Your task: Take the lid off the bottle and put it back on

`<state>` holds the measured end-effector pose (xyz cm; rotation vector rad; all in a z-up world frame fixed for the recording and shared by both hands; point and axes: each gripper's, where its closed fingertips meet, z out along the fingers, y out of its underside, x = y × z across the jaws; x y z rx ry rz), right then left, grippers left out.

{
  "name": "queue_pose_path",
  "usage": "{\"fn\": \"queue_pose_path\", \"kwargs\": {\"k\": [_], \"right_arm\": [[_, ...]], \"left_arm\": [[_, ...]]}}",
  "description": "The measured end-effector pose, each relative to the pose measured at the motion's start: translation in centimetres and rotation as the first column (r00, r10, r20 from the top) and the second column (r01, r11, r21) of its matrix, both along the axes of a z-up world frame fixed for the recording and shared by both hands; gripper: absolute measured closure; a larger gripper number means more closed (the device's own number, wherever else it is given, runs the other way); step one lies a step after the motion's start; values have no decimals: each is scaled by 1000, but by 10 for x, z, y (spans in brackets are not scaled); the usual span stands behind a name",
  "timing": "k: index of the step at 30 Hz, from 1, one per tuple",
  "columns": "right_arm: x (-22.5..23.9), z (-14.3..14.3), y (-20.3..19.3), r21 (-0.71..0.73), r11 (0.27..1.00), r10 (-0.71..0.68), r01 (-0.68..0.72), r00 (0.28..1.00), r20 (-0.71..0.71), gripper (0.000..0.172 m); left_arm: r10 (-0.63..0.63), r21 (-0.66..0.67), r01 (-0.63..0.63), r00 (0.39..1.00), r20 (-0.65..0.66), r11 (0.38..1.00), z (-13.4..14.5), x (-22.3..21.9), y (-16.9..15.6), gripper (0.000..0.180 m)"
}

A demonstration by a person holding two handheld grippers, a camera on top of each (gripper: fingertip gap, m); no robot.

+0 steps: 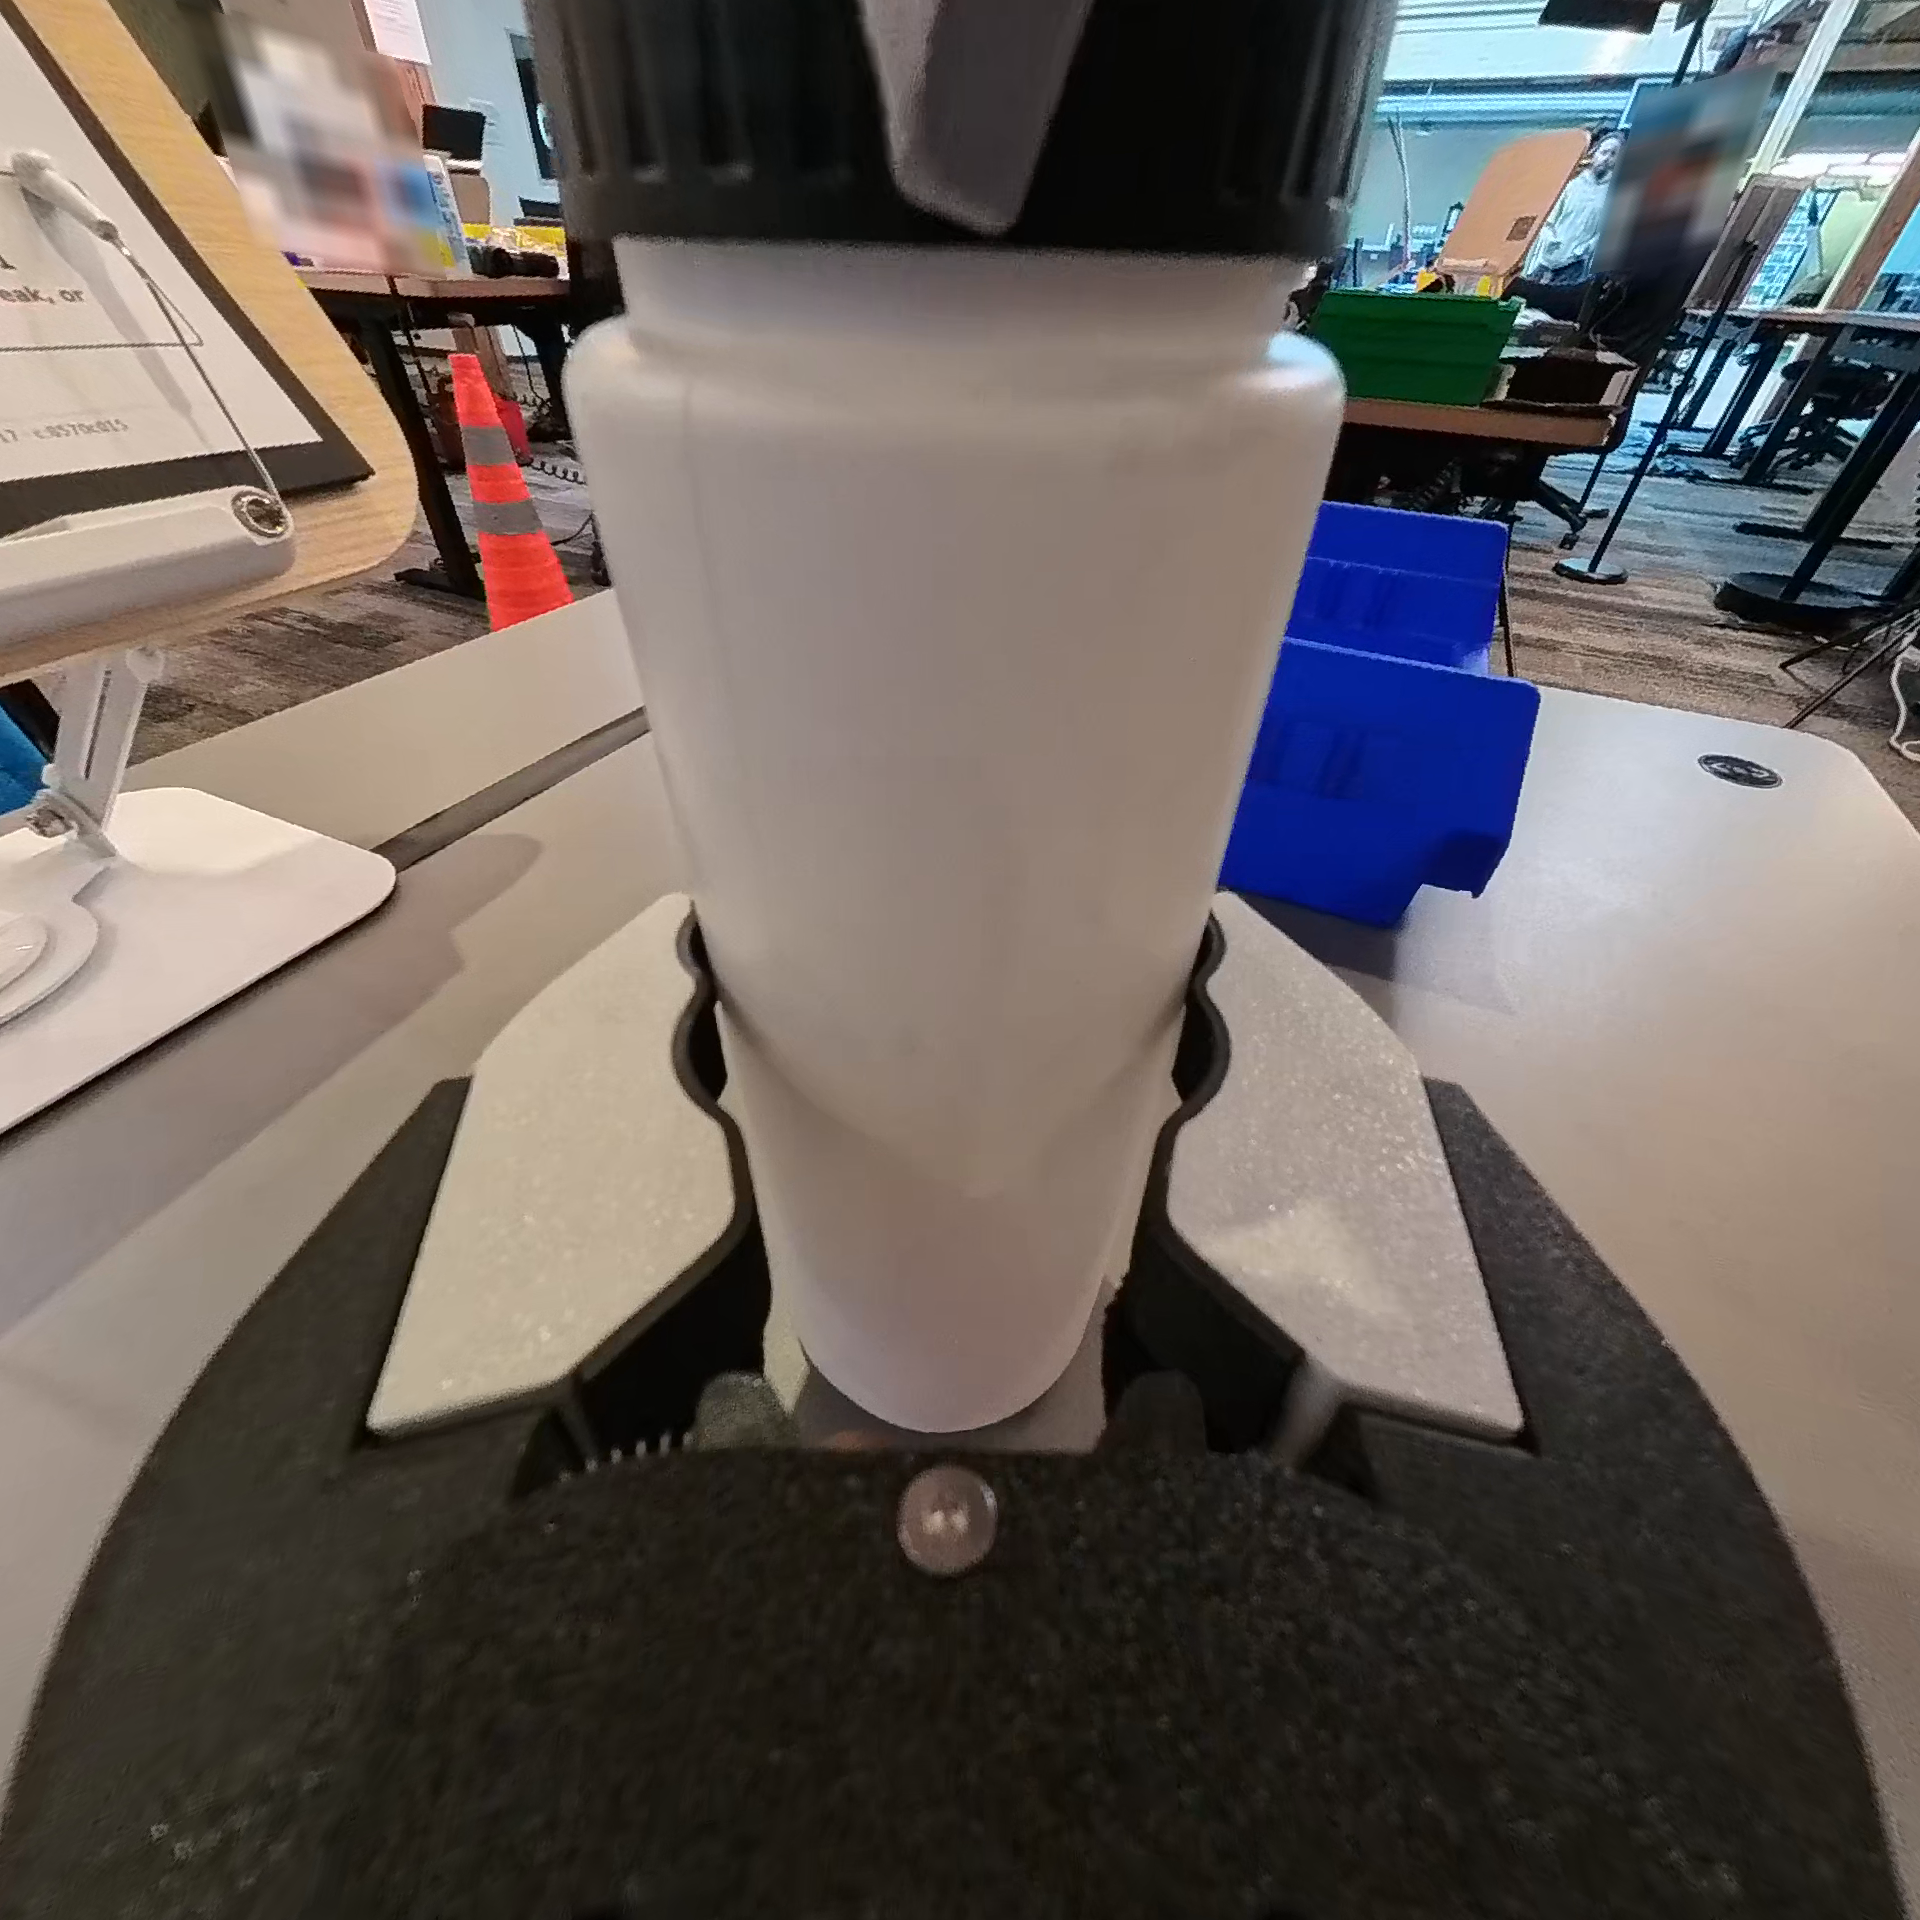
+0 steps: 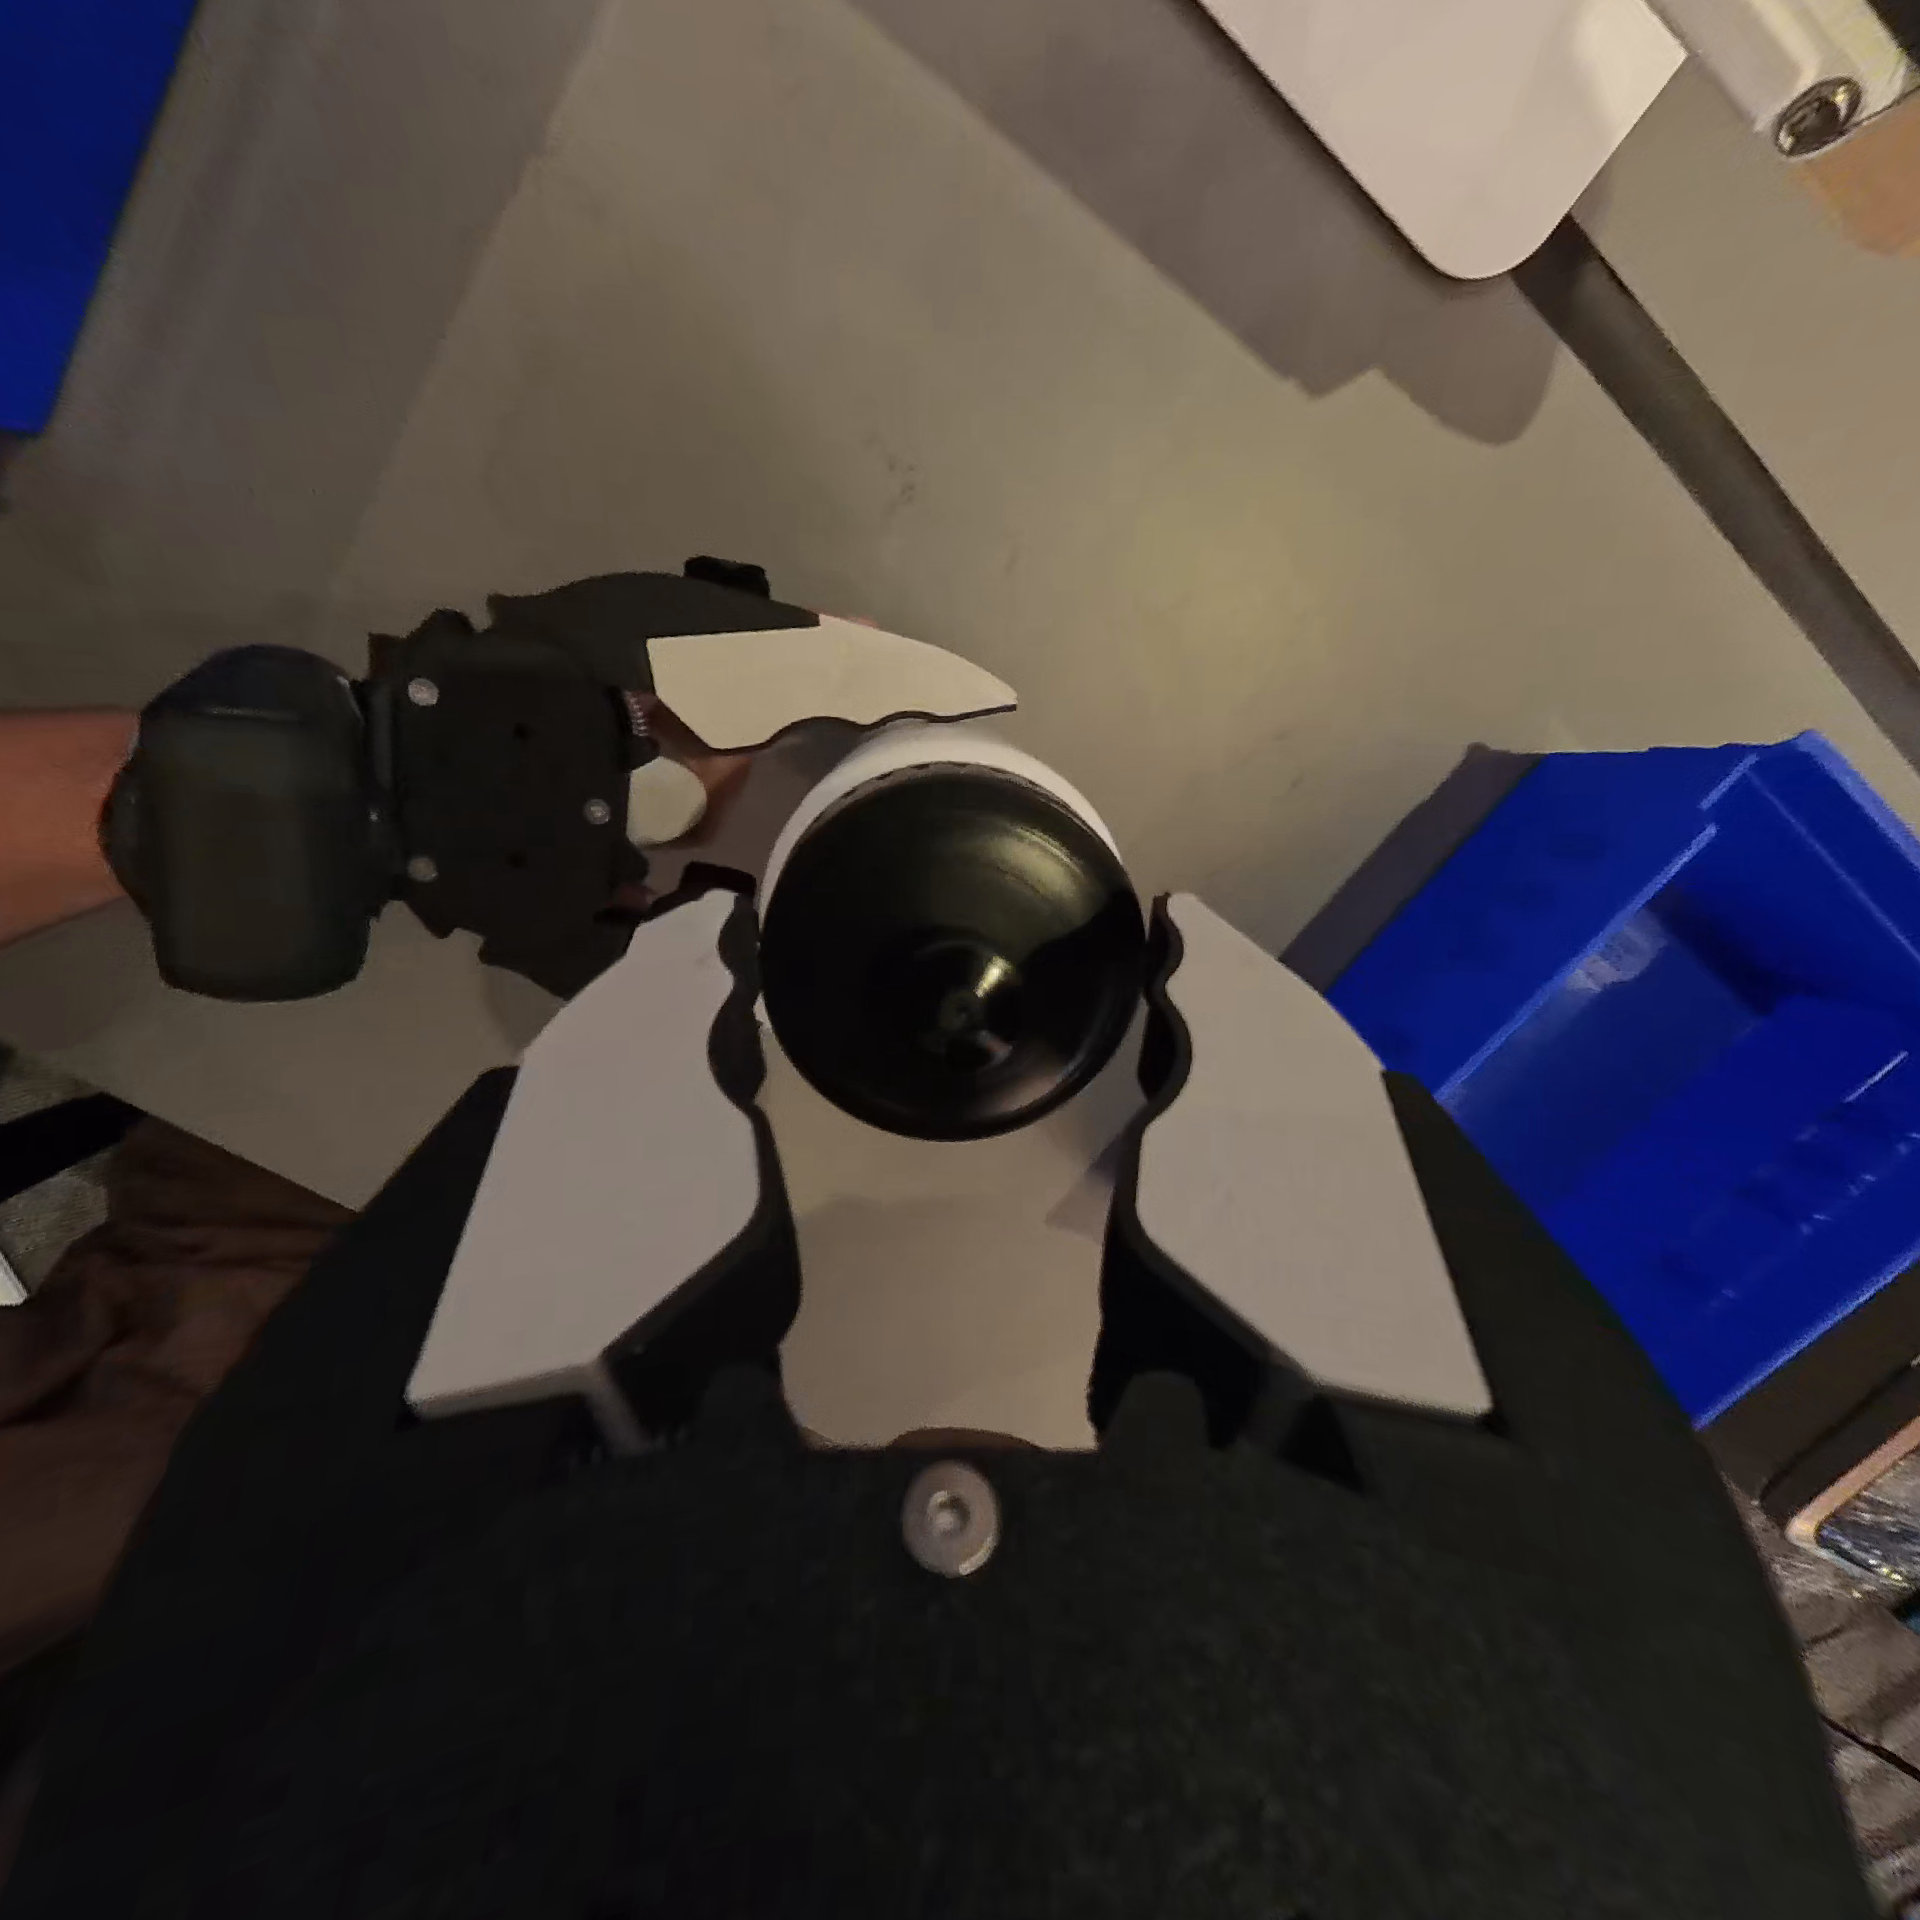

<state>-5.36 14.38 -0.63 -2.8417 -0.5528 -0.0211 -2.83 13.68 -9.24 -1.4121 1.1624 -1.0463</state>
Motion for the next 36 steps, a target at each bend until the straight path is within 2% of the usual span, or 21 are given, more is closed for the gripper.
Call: {"fn": "queue_pose_path", "kwargs": {"k": [3, 5, 9, 11, 13, 17, 20, 21, 23, 26, 29, 33, 36], "right_arm": [[0, 0, -1, -39, 992, 124, -123, 992, 23, 101], [-1, 0, -1, -61, 952, 303, -300, 952, 47, 101], [-3, -1, -3, -94, 777, 629, -623, 773, 81, 101], [-3, -1, -6, -110, 689, 725, -716, 683, 94, 101], [-2, -1, -7, -128, 648, 762, -751, 638, 113, 101], [-8, 7, -7, -64, 655, 751, -753, 641, 159, 100], [-14, 22, -11, 18, 750, 654, -661, 745, 132, 108], [-16, 27, -15, 23, 796, 601, -605, 795, 86, 111], [-16, 33, -19, 26, 896, 442, -442, 897, 14, 104], [5, 25, -24, -41, 981, 191, -190, 981, 38, 93], [5, 13, -25, -62, 993, 97, -97, 995, 2, 89], [16, 15, -7, 8, 1000, 28, -29, 999, 35, 85], [15, 6, -8, -42, 999, 11, -12, 1000, -6, 85]], "left_arm": [[-3, 0, 3, 1000, -2, 1000, 0, 0, 0, 95], [-4, -4, 4, 1000, -3, 1000, -1, 0, 0, 95], [-9, 1, 9, 1000, -6, 1000, -2, 0, -1, 95], [-11, 7, 11, 1000, -9, 1000, -3, 1, -2, 95], [-11, 8, 11, 1000, -10, 1000, -3, 1, -3, 95], [-13, 3, 13, 1000, -13, 1000, -4, 1, -3, 95], [-13, 3, 13, 1000, -16, 1000, -4, 1, -2, 95], [-13, 4, 13, 1000, -17, 1000, -4, 1, -3, 95], [-13, 3, 13, 1000, -18, 1000, -5, 1, -3, 95], [-12, 3, 12, 1000, -18, 1000, -5, 1, -3, 95], [-10, 4, 10, 1000, -19, 1000, -5, 1, -3, 95], [-10, 2, 10, 1000, -21, 1000, -5, 1, -2, 95], [-11, 1, 11, 1000, -20, 1000, -5, 1, -2, 95]]}}
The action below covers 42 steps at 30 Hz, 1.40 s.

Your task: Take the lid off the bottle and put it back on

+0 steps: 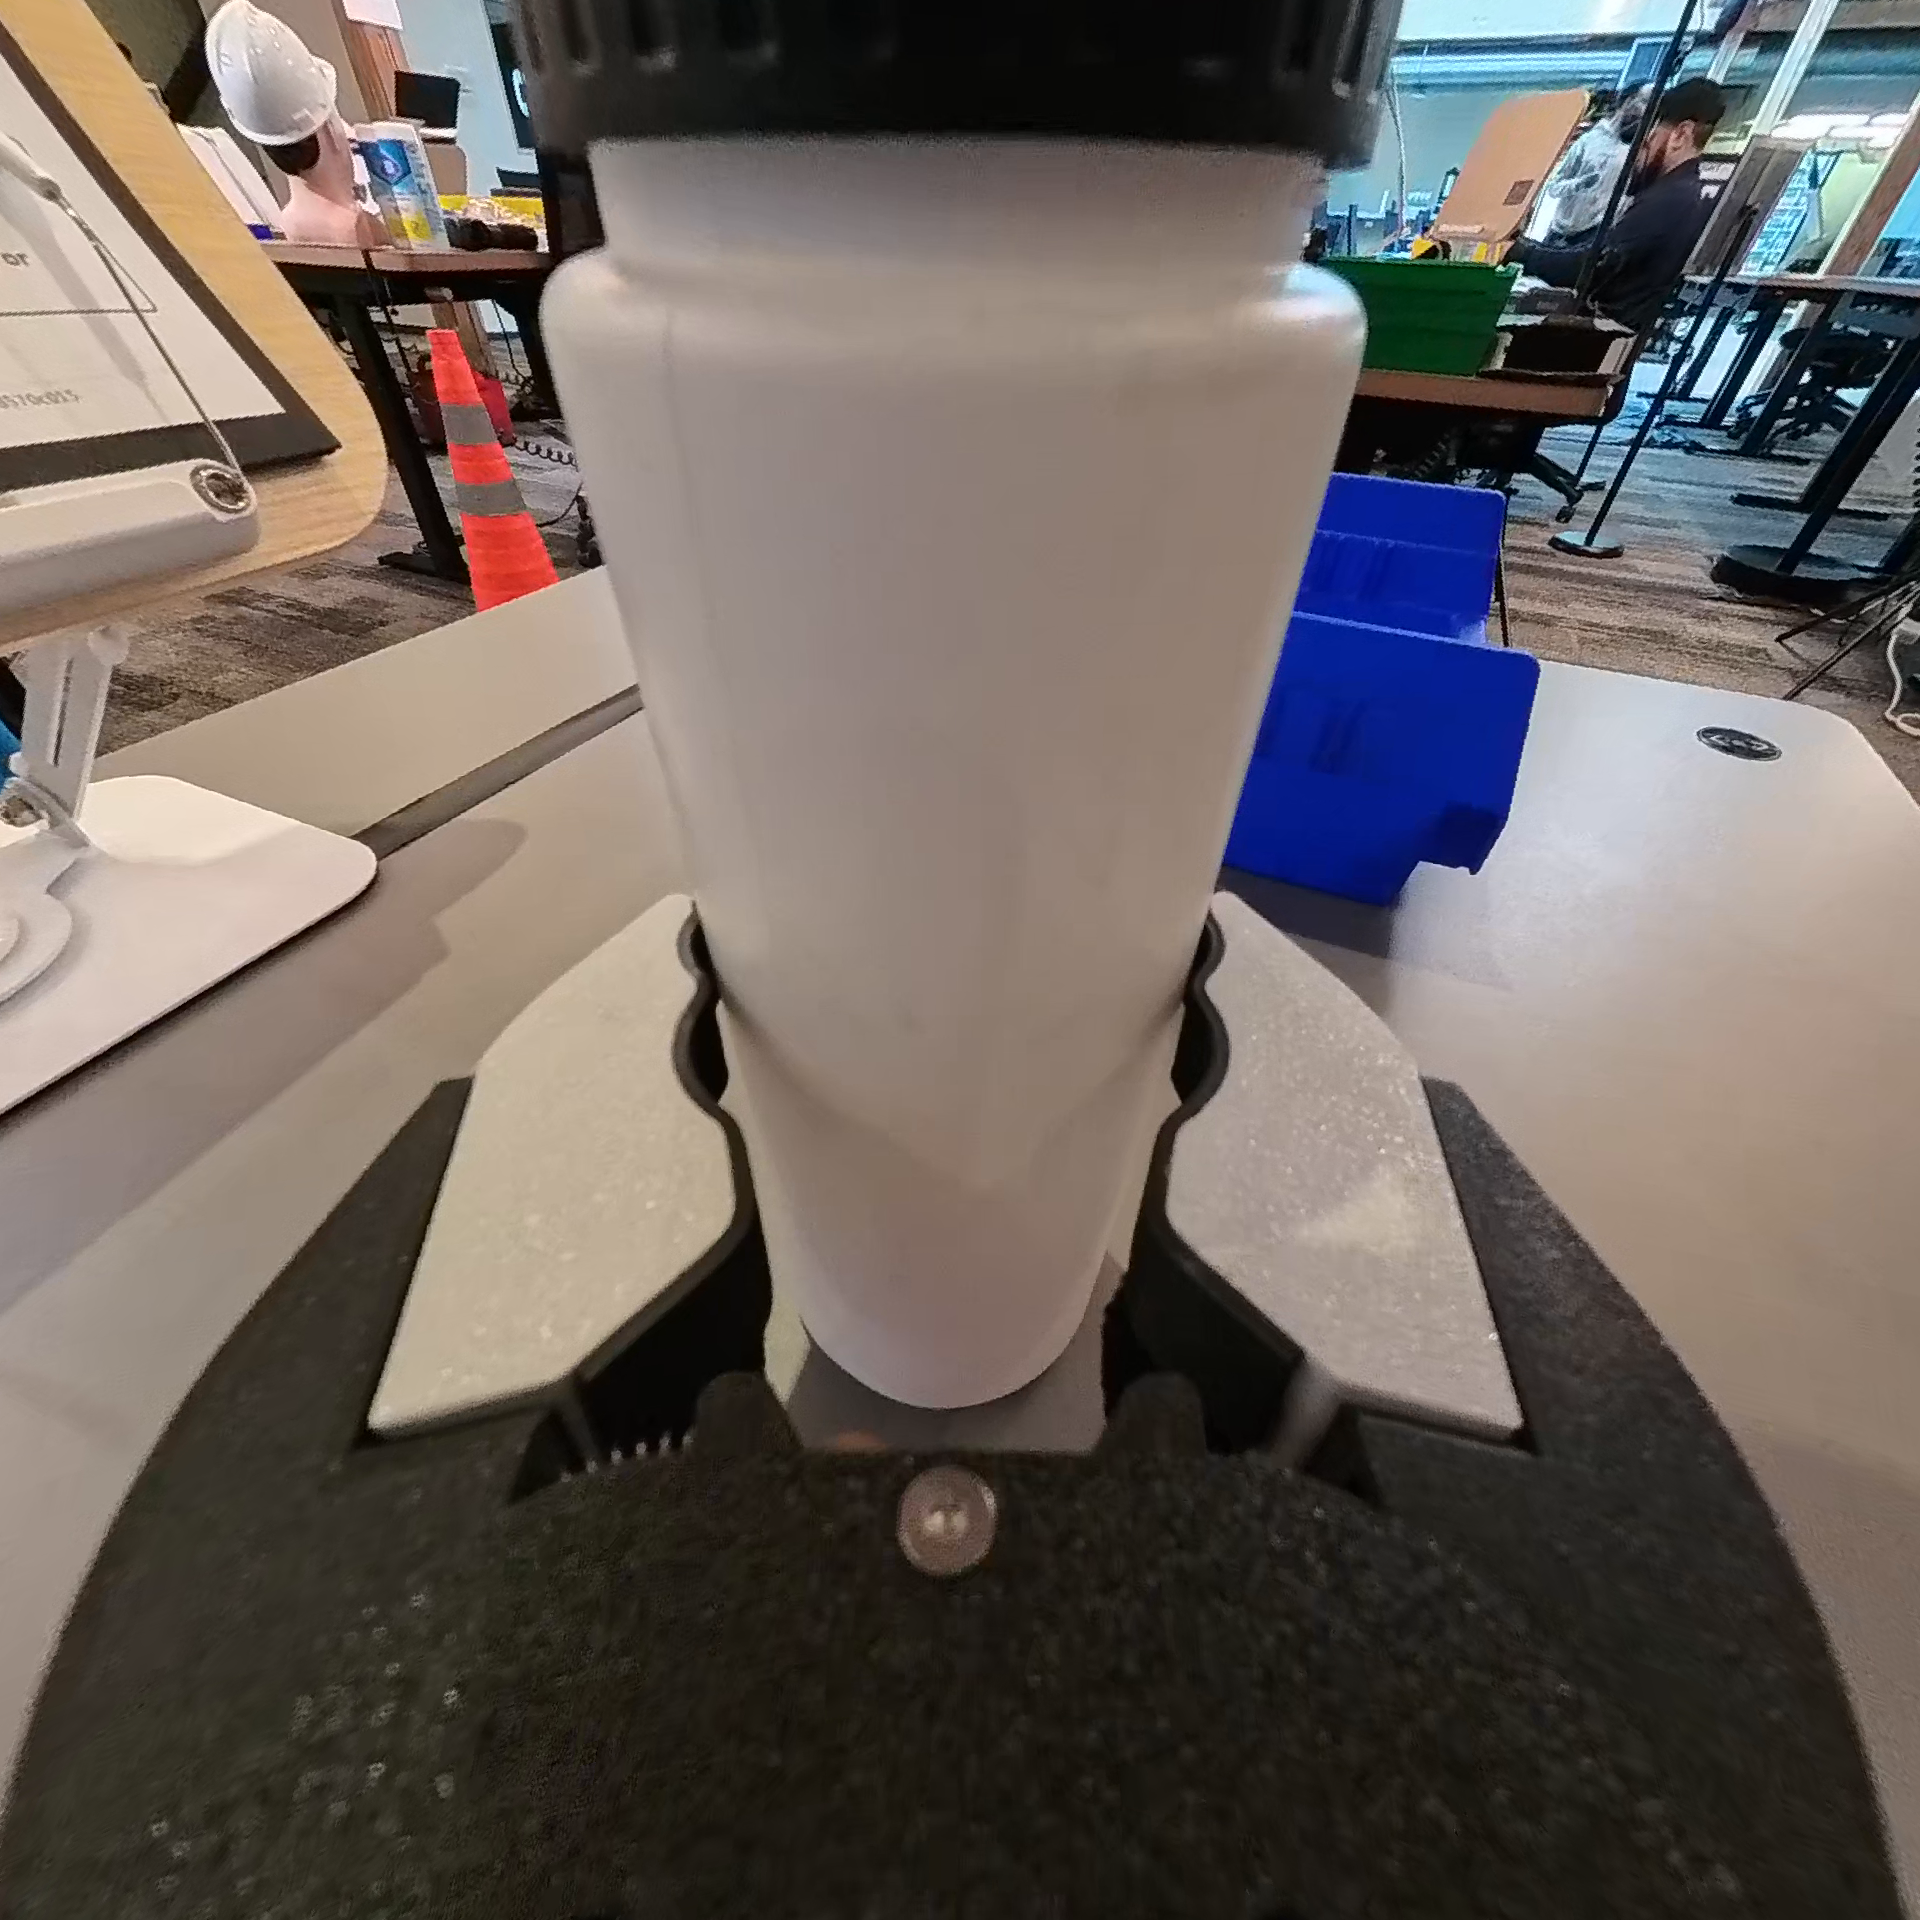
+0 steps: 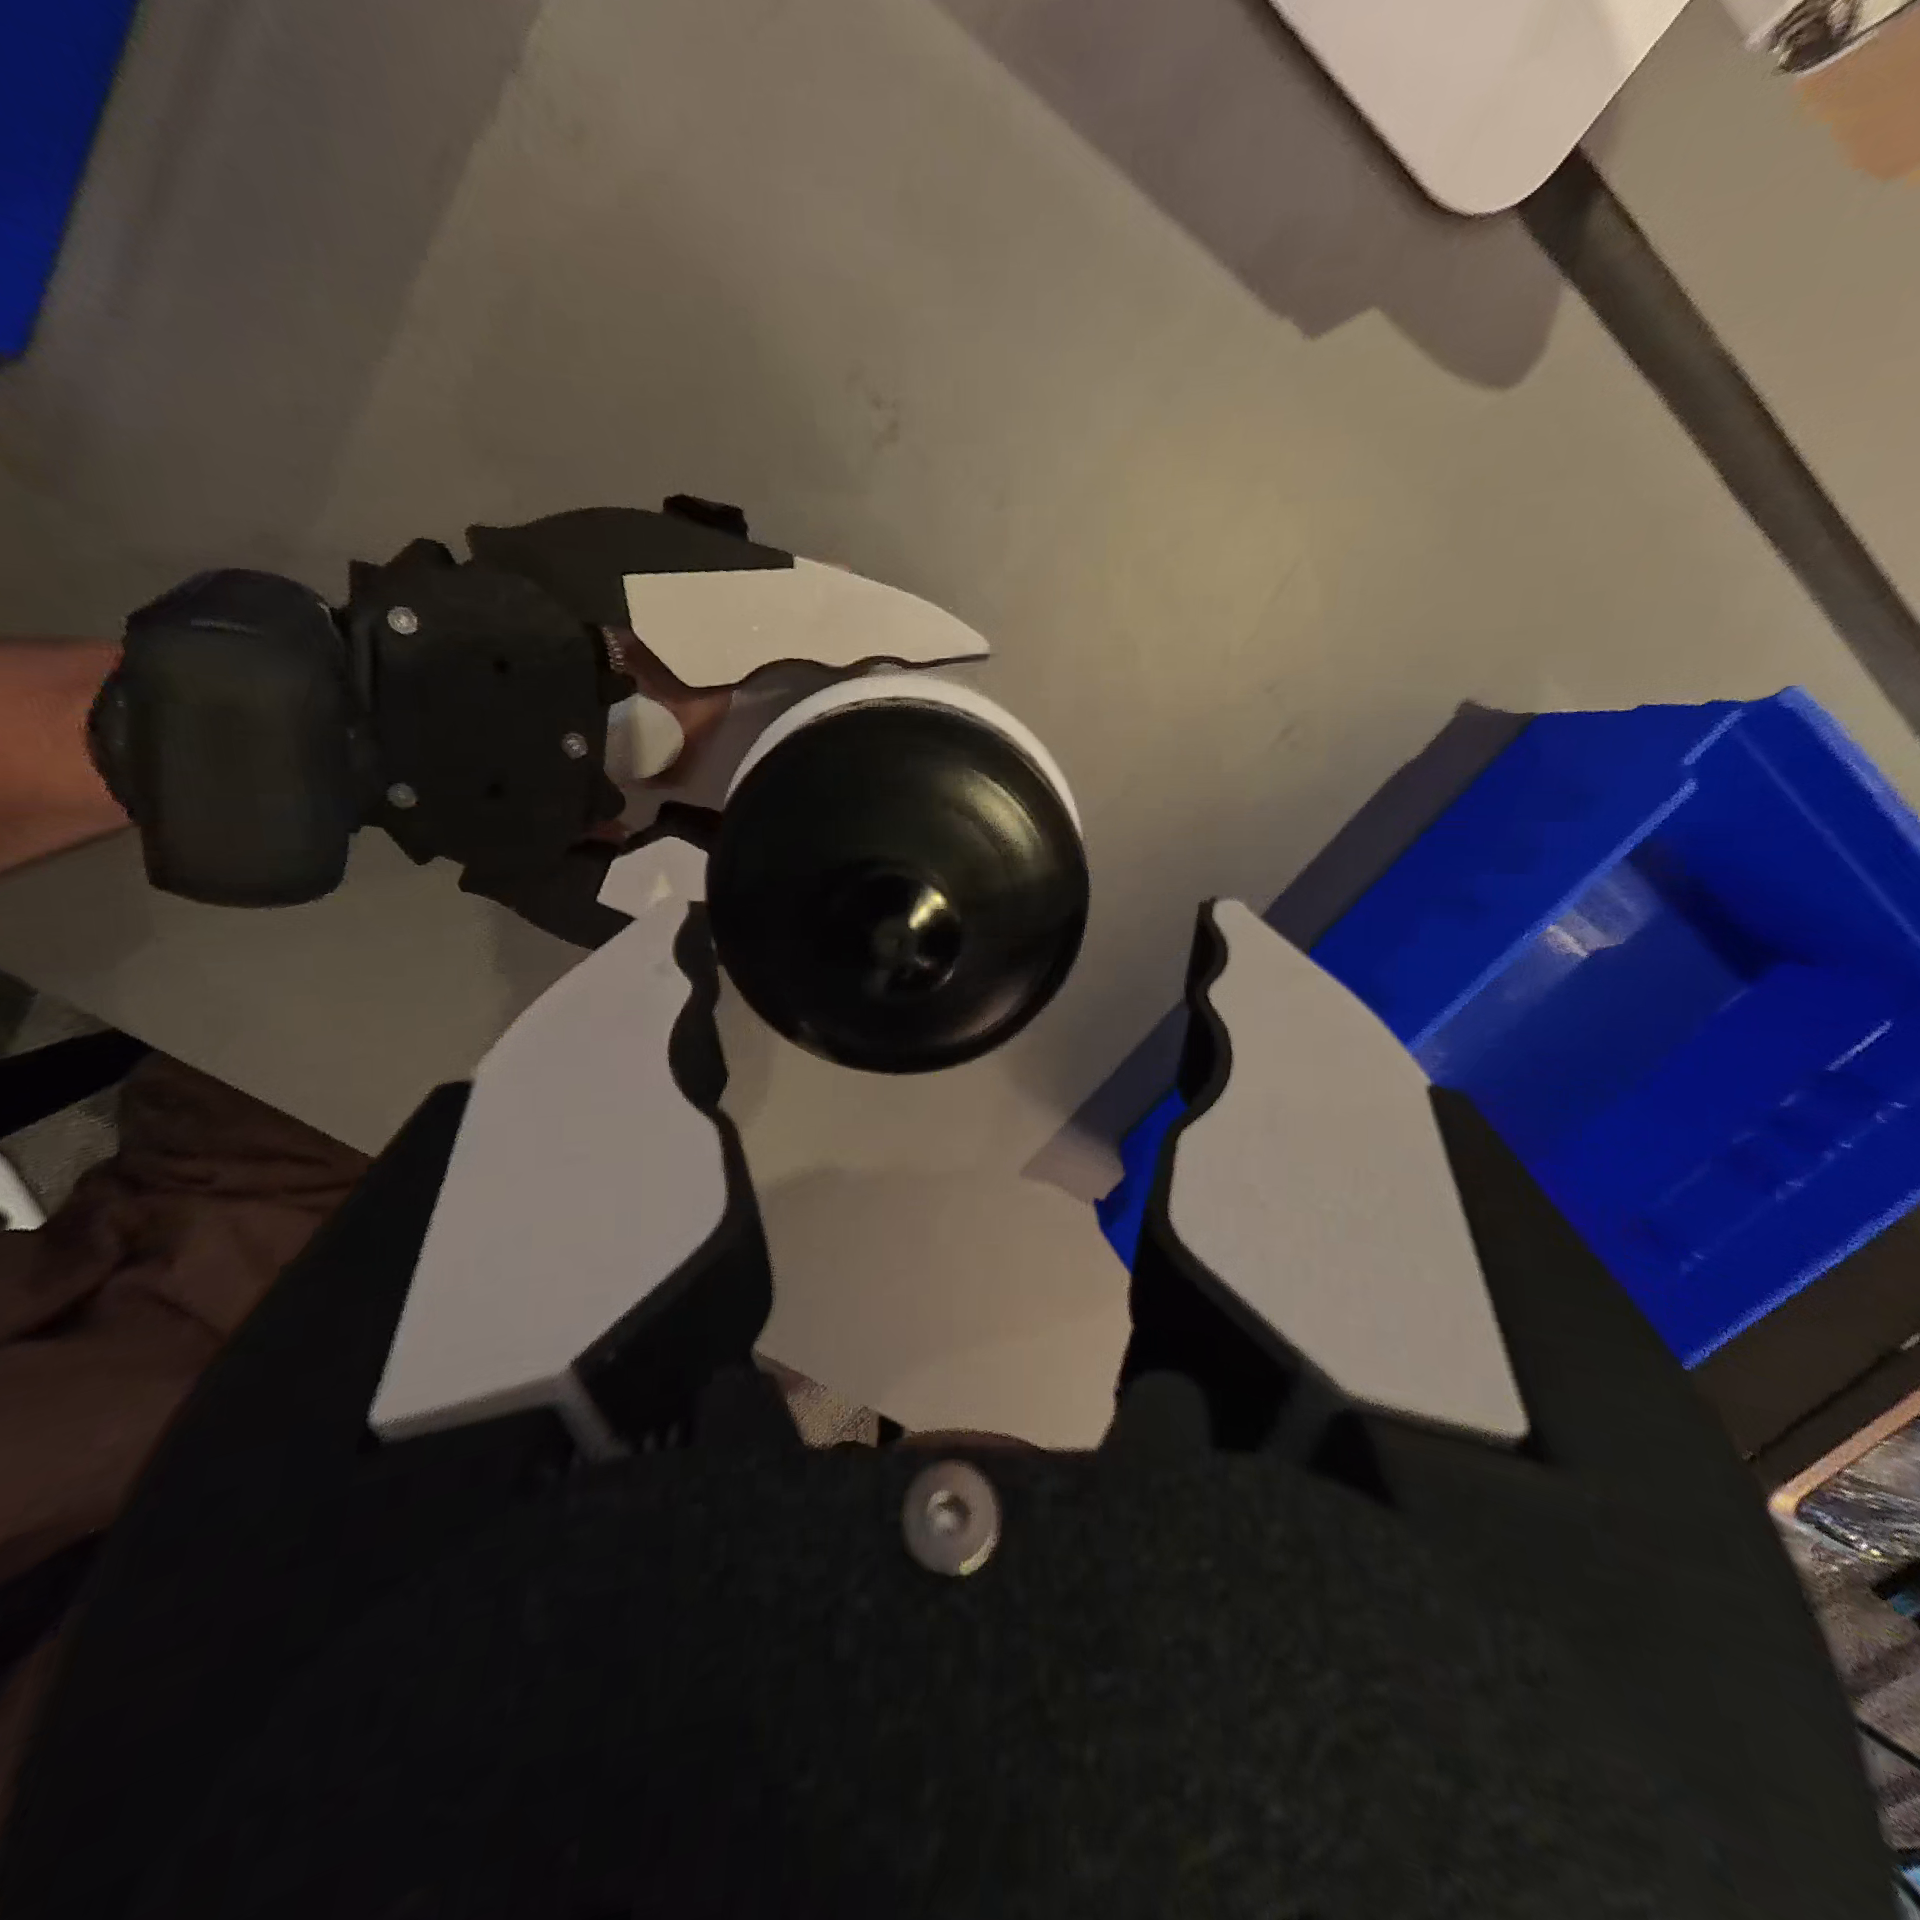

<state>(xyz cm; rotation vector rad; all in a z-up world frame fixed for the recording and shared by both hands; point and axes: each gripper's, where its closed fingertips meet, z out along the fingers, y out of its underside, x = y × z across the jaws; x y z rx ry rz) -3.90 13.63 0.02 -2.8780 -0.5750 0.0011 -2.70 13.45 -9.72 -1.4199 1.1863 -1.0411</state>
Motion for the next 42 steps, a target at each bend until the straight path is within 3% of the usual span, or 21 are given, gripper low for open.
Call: {"fn": "queue_pose_path", "kwargs": {"k": [3, 5, 10, 12, 15, 17, 21, 24, 25, 28, 31, 37, 39, 42], "right_arm": [[-9, -8, -3, -65, 998, 8, -14, 997, -81, 100], [-9, -8, -2, -73, 996, 42, -49, 995, -86, 100], [-8, -7, -3, -95, 921, 375, -377, 926, -43, 100], [-8, -7, -5, -104, 845, 526, -525, 850, -22, 100], [-7, -5, -6, -87, 637, 771, -766, 635, 54, 101], [-7, -4, -6, -96, 572, 820, -814, 568, 76, 101], [-8, -4, -4, -111, 595, 803, -796, 587, 102, 101], [-27, 10, -3, 16, 658, 752, -753, 658, 44, 91], [-32, 18, 3, 77, 709, 700, -701, 712, 42, 102], [-42, 36, 14, 213, 854, 495, -475, 868, -47, 92], [-26, 29, 10, 160, 970, 200, -185, 976, -88, 95], [-1, 5, -4, 79, 997, -24, 27, 999, -43, 90], [0, -1, -1, 78, 996, -46, 50, 997, -56, 86], [-8, -9, -5, 18, 1000, -16, 18, 994, -105, 99]], "left_arm": [[0, -4, 0, 1000, 0, 1000, 0, 0, 1, 95], [0, -5, 0, 1000, 0, 1000, 0, 0, 1, 95], [-1, 2, 1, 1000, -1, 1000, 0, 0, 0, 95], [-4, 11, 4, 1000, -2, 1000, 0, 0, -1, 95], [-5, 24, 6, 1000, -7, 1000, -1, 1, -3, 95], [-7, 24, 8, 1000, -10, 1000, -1, 1, -3, 95], [-10, 10, 10, 1000, -8, 1000, -1, 0, -1, 95], [-9, 10, 9, 1000, -9, 1000, -2, 0, -1, 95], [-9, 10, 9, 1000, -10, 1000, -2, 0, -1, 95], [-9, 9, 9, 1000, -10, 1000, -2, 0, -1, 95], [-8, 7, 8, 1000, -11, 1000, -3, 0, -1, 96], [-3, 3, 3, 1000, -12, 1000, -3, 1, 0, 96], [-3, 2, 3, 1000, -13, 1000, -3, 1, 0, 96], [-2, 3, 2, 1000, -15, 1000, -4, 1, 0, 96]]}}
